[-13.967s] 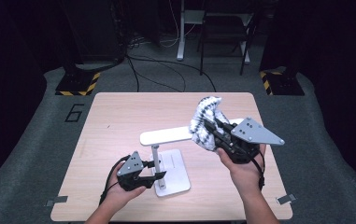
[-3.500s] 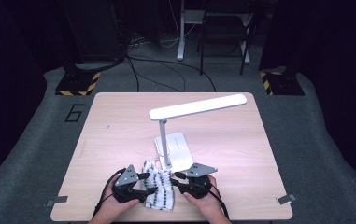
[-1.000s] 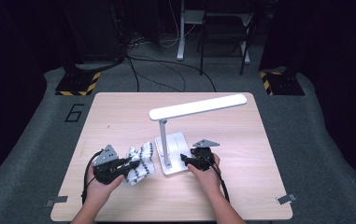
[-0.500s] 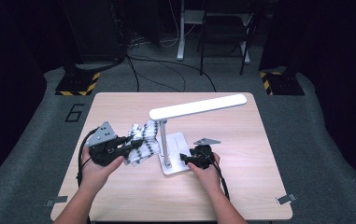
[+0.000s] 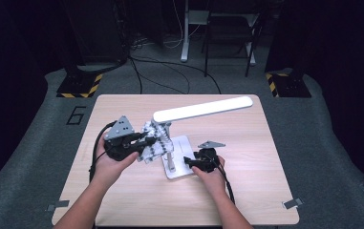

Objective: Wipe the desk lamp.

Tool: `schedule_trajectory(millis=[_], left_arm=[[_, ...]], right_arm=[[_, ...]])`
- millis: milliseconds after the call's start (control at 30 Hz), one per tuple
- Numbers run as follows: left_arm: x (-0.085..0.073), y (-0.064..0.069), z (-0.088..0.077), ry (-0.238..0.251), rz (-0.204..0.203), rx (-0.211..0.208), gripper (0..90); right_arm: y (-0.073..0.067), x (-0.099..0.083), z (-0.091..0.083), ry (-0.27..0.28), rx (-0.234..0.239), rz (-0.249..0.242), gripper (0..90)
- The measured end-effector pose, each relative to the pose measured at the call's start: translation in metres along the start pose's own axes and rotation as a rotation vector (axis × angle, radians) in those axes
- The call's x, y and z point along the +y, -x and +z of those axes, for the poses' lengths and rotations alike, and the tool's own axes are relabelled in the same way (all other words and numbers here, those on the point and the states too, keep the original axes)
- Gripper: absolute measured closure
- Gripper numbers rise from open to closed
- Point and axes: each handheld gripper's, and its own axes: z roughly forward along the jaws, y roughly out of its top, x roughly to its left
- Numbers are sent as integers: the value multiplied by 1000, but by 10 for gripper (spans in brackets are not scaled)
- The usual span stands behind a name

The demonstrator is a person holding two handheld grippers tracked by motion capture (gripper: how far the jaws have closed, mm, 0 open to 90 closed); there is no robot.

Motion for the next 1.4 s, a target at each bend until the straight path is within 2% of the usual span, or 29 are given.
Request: schedule_trajectory(millis=[233,267,433,600,633,800,867,900,967,1033,1267,1400], left_arm=[[-8,3,23,-74,20,-11,766],[-10,3,26,-75,11,-1,766],[-26,-2,36,-96,-16,-17,765],[-46,-3,49,-138,-22,-17,765],[-50,-2,52,-138,-29,-12,765],[-69,-7,65,-167,-78,-42,764],[-71,-8,66,-165,-91,-47,764],[-69,-9,65,-174,-78,-46,764],[-64,-9,62,-166,-68,-37,763],[-55,-8,55,-147,-61,-39,763],[-7,-7,24,-74,-6,-34,762],[14,-6,12,-30,-2,-30,761]], right_arm=[[0,0,0,1,-3,-9,439],[-1,0,0,1,-5,-11,439],[-1,0,0,4,-8,-14,439],[-1,0,0,10,-10,-15,440],[-1,0,0,9,-11,-17,440],[-1,0,0,8,-9,-16,440],[-2,-1,0,8,-9,-10,439],[-2,-1,0,10,-11,-11,440],[-1,0,0,14,-13,-24,440],[-2,-1,0,11,-12,-16,440],[-3,-1,0,15,-16,-9,440],[-3,-1,0,15,-16,-8,440]])
